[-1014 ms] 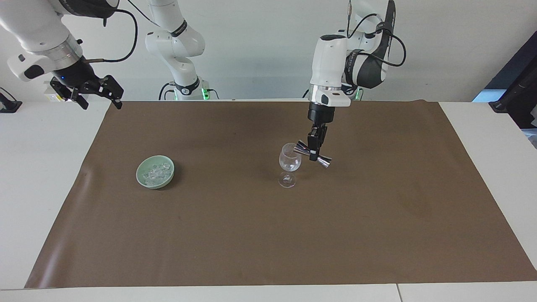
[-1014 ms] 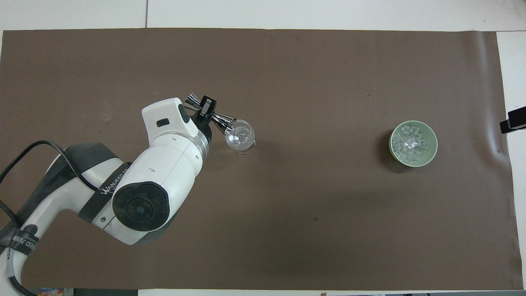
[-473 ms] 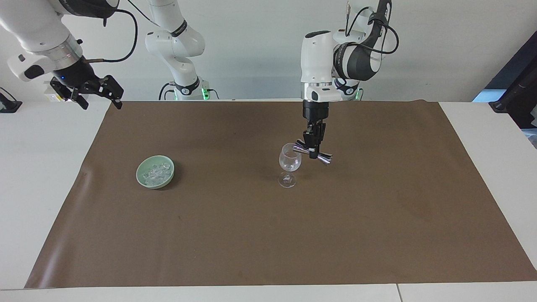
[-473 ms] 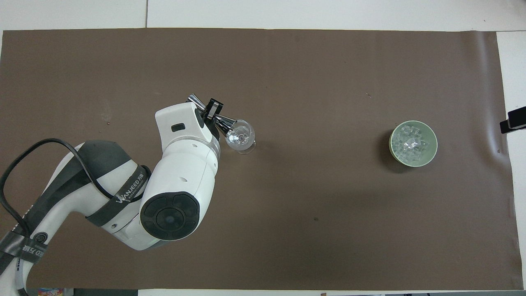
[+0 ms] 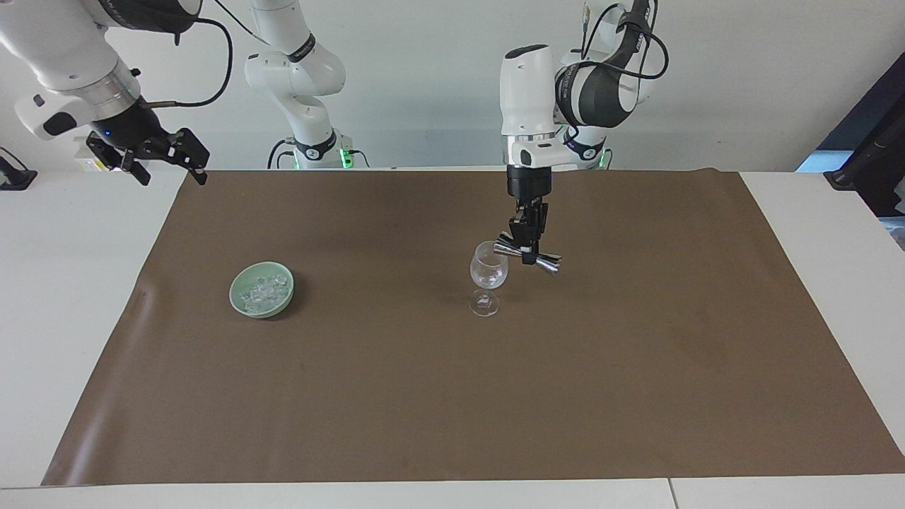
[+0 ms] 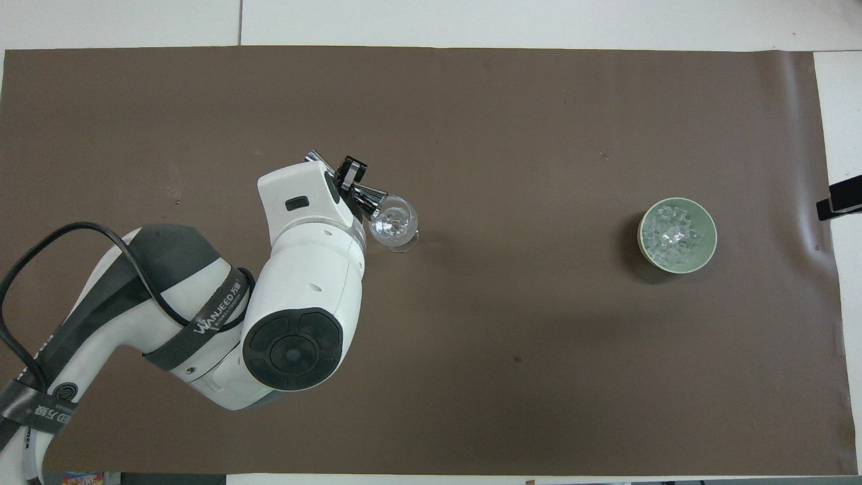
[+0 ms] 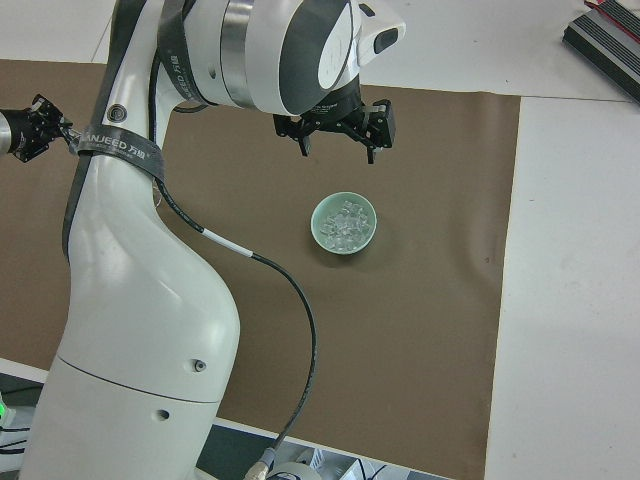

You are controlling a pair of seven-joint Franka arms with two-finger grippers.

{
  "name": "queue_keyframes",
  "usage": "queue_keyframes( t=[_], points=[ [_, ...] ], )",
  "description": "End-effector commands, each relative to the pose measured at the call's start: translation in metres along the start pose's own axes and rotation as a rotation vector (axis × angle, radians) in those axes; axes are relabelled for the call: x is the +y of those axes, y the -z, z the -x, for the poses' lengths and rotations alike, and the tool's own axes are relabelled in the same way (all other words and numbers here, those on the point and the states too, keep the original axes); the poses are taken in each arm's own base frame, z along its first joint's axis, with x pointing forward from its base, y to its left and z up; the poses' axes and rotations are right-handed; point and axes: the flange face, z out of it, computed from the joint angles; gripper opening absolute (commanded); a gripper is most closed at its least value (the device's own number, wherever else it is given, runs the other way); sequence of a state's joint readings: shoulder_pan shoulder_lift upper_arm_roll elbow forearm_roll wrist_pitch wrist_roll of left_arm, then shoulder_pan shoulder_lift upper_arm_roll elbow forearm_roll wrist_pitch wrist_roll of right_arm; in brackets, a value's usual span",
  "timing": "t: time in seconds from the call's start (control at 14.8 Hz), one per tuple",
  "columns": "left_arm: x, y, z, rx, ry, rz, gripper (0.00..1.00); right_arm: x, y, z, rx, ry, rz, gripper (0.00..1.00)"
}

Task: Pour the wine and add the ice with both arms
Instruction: 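Tilt the jigger over the clear glass with the left gripper to pour, then carry the jigger back with the left gripper while the right gripper reaches the cup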

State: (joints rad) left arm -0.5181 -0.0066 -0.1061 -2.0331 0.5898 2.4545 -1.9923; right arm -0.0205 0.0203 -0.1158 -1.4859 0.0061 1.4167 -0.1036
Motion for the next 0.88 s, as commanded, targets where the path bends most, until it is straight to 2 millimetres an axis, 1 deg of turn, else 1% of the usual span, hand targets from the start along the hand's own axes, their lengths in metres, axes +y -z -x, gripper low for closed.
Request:
queue_keyframes(
  t=[0.0,0.14,0.27,0.34,0.47,0.54,0.68,0.81],
  points=[
    [0.004,-0.003,-0.003,-0.015,0.066,-0.031,0.0,-0.001,-0.001,0.007,0.003,-0.008,0.002,1.0],
    [0.001,-0.006,-0.006,-0.043,0.111,-0.067,0.0,0.0,0.0,0.008,0.005,-0.008,0.002,1.0],
    [0.002,-0.006,-0.019,-0.091,0.19,-0.085,0.0,0.0,-0.001,0.008,0.003,-0.008,0.002,1.0],
    [0.002,-0.005,-0.022,-0.118,0.223,-0.093,0.0,0.0,-0.001,0.008,0.003,-0.008,0.002,1.0],
    [0.001,-0.007,-0.033,-0.163,0.297,-0.115,0.0,0.0,-0.002,0.007,0.002,-0.006,0.002,1.0],
    [0.0,-0.013,-0.047,-0.195,0.361,-0.13,0.0,0.0,-0.003,0.008,-0.001,-0.005,0.001,1.0],
    [-0.002,-0.016,-0.059,-0.267,0.426,-0.147,0.0,-0.002,-0.01,0.012,-0.013,-0.001,-0.005,1.0],
    [-0.007,-0.027,-0.092,-0.334,0.509,-0.164,0.0,-0.003,-0.019,0.013,-0.001,-0.002,-0.01,1.0]
  ],
)
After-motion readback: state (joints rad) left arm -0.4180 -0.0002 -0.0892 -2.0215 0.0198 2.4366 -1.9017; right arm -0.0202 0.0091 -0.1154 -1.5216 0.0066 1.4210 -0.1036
